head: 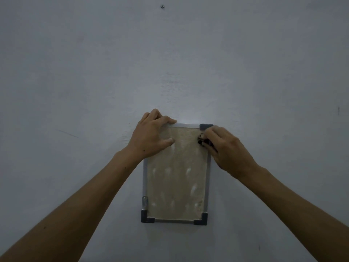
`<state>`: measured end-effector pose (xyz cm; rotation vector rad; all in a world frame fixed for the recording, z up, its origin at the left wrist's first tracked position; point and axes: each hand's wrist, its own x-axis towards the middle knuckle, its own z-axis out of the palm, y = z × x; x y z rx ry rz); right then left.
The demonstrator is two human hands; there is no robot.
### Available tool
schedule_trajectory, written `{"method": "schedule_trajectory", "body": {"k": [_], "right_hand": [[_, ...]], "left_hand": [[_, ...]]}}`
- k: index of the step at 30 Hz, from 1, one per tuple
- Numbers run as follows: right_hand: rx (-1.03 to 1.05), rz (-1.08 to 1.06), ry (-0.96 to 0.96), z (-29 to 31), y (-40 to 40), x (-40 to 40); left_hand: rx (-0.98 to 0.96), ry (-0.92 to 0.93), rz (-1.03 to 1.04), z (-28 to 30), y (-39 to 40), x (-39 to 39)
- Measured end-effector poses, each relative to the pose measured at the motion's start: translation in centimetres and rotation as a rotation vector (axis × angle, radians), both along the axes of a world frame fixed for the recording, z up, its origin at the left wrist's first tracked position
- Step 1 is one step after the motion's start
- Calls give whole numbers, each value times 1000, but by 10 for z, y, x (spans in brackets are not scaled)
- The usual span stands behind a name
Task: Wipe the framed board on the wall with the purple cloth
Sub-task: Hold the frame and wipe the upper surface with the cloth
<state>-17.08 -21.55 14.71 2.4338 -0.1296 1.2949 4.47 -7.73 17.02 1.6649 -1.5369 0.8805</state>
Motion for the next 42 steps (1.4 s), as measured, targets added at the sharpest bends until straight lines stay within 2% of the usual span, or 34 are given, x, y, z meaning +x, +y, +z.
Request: {"method": "schedule_trajectory", "body": {"k": [4, 8, 12, 13, 16, 17, 21, 25, 29, 33, 37, 38, 41, 42], "right_hand": [[-69, -23, 226, -10, 3, 3], [36, 4, -18, -3, 1, -1], [12, 15, 190, -16, 6, 5], [8, 5, 191, -13, 5, 5], [70, 5, -37, -5, 2, 3], [82, 9, -51, -6, 3, 4], [-2, 5, 150, -16, 6, 9], [85, 3, -75, -10, 2, 4], [-7, 7, 136, -22, 5, 8], [110, -6, -107, -14, 1, 5], [15, 5, 117, -27, 7, 9], [20, -5, 105, -25, 6, 9], [139, -9, -129, -23, 2, 6], [139, -1, -124, -27, 5, 8]], "left_hand": [[6, -10, 5, 0, 1, 1], [0, 4, 3, -1, 0, -1], [3, -6, 3, 0, 0, 1], [-4, -4, 4, 0, 0, 1], [-12, 3, 2, -1, -1, 1], [-10, 2, 2, -1, -1, 0], [-16, -9, 3, -1, -1, 2], [-22, -2, 6, -2, -3, 2], [-11, -10, 2, -2, -1, 2], [-17, 3, 6, -2, -2, 0], [-10, -8, 1, -2, 0, 0], [-16, -6, 0, -2, 0, 1], [-23, 3, -2, -3, -1, -1], [-19, 1, -2, -3, 0, -1]]}}
